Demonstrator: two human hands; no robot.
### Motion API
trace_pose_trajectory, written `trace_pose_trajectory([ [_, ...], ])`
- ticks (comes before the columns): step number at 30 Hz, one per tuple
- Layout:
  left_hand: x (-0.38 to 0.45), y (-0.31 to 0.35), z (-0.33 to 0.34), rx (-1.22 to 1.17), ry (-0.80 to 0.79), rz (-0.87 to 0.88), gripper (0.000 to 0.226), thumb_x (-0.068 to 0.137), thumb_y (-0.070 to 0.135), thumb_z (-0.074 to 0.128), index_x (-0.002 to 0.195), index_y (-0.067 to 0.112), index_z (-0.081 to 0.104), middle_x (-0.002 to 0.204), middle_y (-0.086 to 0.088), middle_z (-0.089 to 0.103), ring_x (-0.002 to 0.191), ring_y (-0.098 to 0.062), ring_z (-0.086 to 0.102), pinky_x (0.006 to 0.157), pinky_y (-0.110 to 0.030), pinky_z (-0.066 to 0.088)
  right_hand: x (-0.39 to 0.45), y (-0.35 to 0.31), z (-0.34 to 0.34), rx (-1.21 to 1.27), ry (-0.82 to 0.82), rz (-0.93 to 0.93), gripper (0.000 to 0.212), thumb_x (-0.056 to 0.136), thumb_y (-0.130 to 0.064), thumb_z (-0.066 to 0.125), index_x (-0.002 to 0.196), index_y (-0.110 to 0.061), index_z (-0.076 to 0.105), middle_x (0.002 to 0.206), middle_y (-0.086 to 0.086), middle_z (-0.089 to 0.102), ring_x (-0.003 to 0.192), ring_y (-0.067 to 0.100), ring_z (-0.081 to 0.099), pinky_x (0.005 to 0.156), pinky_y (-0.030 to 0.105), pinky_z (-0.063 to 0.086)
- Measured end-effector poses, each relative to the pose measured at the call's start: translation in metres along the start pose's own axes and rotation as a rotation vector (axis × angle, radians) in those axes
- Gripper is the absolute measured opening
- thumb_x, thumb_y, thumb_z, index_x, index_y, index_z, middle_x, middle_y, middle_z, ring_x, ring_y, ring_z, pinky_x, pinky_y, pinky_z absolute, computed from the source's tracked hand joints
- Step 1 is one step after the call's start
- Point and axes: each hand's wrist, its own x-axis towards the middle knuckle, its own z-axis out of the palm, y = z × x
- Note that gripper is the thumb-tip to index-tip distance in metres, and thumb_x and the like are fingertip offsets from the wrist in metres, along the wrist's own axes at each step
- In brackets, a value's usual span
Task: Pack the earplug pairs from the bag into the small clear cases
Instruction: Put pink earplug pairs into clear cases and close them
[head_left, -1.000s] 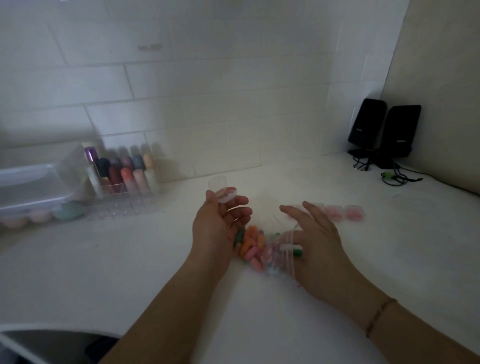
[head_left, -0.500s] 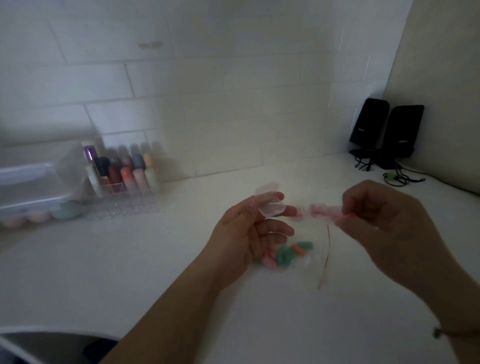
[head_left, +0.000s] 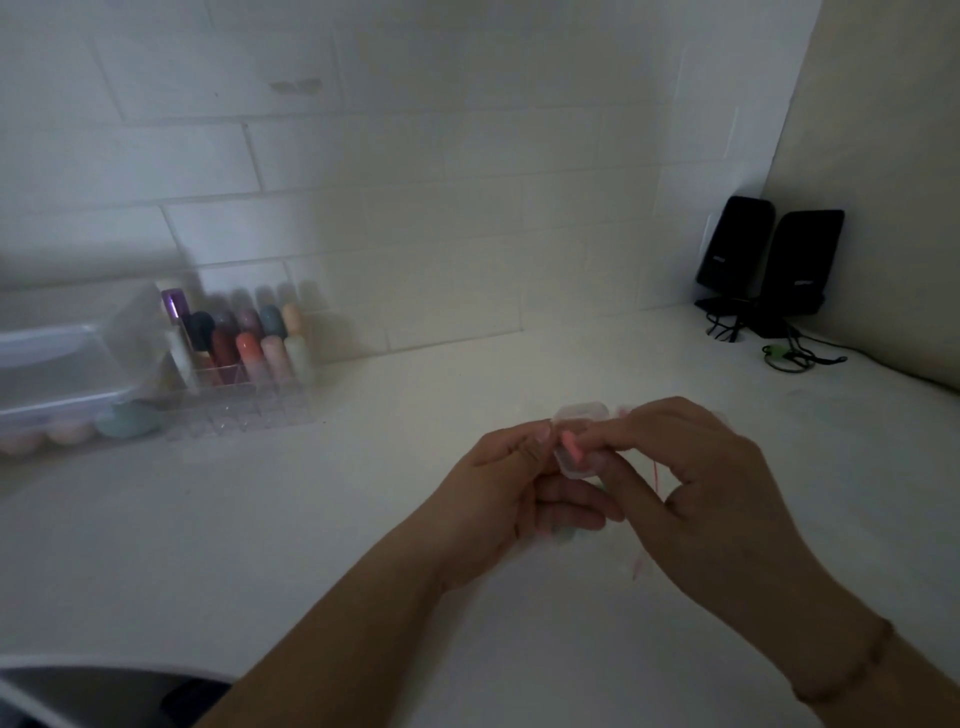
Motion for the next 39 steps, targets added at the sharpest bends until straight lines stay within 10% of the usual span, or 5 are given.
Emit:
trace_pose_trajectory([
  [16,0.008,0.005,-0.015,-0.176,0.195,0.075,0.047,0.092,0.039,0.04,0.115,0.003,0.06,0.089,-0.012,0.069,0.064,-0.021,0.065,0.059,-0.03,0.055,0.006,0.015,-0.027,-0.022,0.074,0.111,0.01,0.079,-0.016,0.07,0.076,-0.025,0.068,0.09,-0.013,0.065,0.089,0.014,0.058,0.076,0.028,0.044],
  [23,0.014,0.007,-0.033,-0.225,0.538,0.142,0.045,0.103,0.04,0.034,0.107,0.009,0.066,0.077,-0.004,0.066,0.059,-0.016,0.058,0.056,-0.028,0.047,-0.008,0.046,-0.027,-0.381,-0.841,0.229,0.041,0.083,-0.068,0.029,0.112,-0.06,0.058,0.155,-0.025,-0.011,0.144,0.013,-0.025,0.121,0.044,0.004],
  [27,0.017,0.003,-0.032,-0.255,0.584,0.1,0.046,0.103,0.041,0.034,0.105,0.009,0.067,0.075,-0.003,0.066,0.056,-0.015,0.057,0.054,-0.029,0.05,-0.011,0.043,-0.004,-0.34,-0.771,0.215,0.044,0.088,-0.068,0.022,0.124,-0.063,0.047,0.151,-0.022,-0.035,0.137,0.012,-0.041,0.116,0.045,-0.008],
  [34,0.015,0.001,-0.03,-0.251,0.569,0.047,0.045,0.102,0.042,0.035,0.107,0.012,0.068,0.076,-0.002,0.066,0.056,-0.016,0.056,0.07,-0.042,0.055,-0.008,0.029,0.03,-0.378,-0.625,0.19,0.051,0.082,-0.052,0.02,0.109,-0.043,0.062,0.161,-0.008,-0.012,0.145,0.027,-0.025,0.116,0.059,0.002],
  [39,0.015,0.003,-0.026,-0.238,0.593,0.064,0.043,0.103,0.037,0.035,0.106,0.009,0.067,0.076,-0.003,0.066,0.056,-0.017,0.056,0.071,-0.041,0.052,-0.011,0.028,0.042,-0.398,-0.635,0.189,0.025,0.087,-0.047,0.053,0.111,-0.051,0.061,0.161,-0.011,-0.01,0.145,0.025,-0.023,0.117,0.057,0.0],
])
